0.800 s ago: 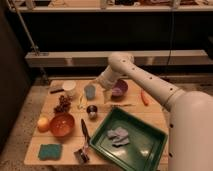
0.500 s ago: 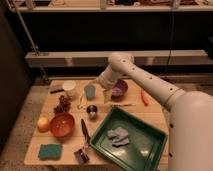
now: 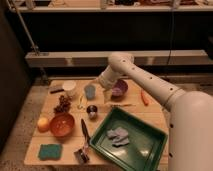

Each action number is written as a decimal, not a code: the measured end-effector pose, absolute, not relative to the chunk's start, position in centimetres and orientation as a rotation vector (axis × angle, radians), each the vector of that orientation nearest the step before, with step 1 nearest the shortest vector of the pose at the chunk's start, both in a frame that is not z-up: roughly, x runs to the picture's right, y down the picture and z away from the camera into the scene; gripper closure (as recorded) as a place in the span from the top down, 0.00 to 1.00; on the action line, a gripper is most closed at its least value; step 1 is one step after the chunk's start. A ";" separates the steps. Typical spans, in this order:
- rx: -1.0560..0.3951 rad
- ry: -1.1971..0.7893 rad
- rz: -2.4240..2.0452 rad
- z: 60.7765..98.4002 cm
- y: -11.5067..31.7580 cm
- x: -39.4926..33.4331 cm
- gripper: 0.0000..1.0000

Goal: Place grapes in paper cup

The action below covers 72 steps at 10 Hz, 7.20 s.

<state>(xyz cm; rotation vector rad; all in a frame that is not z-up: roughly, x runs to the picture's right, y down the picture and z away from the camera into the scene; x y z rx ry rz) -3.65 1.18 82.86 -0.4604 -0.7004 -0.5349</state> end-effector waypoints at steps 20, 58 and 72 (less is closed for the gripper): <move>-0.138 -0.539 -1.426 78.3 -2.3 -21.4 0.80; -0.302 -0.755 -1.509 84.6 3.9 -27.7 0.00; 0.156 -0.693 -1.333 73.1 -17.9 -17.3 0.00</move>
